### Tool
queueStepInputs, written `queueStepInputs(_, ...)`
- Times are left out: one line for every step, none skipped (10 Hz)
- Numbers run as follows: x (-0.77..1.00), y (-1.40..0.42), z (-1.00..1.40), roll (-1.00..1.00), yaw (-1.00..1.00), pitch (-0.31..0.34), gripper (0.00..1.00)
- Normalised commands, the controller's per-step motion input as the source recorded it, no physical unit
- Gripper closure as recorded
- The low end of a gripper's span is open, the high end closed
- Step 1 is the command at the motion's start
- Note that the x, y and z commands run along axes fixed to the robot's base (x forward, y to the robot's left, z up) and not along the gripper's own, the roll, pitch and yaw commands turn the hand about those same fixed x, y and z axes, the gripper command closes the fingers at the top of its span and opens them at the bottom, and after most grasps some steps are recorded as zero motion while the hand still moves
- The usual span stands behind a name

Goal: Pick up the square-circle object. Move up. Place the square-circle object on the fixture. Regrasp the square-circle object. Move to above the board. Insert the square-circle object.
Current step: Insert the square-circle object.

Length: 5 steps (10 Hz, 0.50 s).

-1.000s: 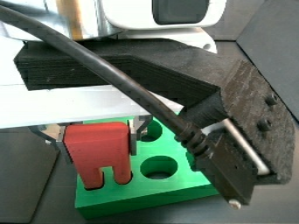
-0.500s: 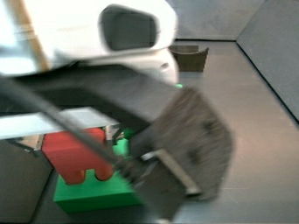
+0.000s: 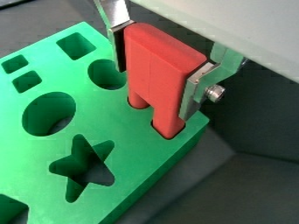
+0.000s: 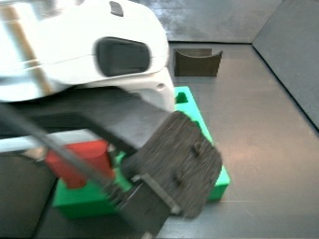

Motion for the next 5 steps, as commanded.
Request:
queueStepInputs(0.75,0.61,-0.98,0.06,-0.14,0.084,1.0)
queueStepInputs(0.66,0.69,-0.97,0.03,-0.14,0.114,1.0)
queueStepInputs(0.11,0.37,-0.71,0.0,-0.12,0.059,1.0)
queueStepInputs(-0.01,0.03,-0.09,-0.04,-0.09,0.0,1.0)
queueStepInputs(0.0,0.03,0.0,-0.05,0.0,-0.017,1.0)
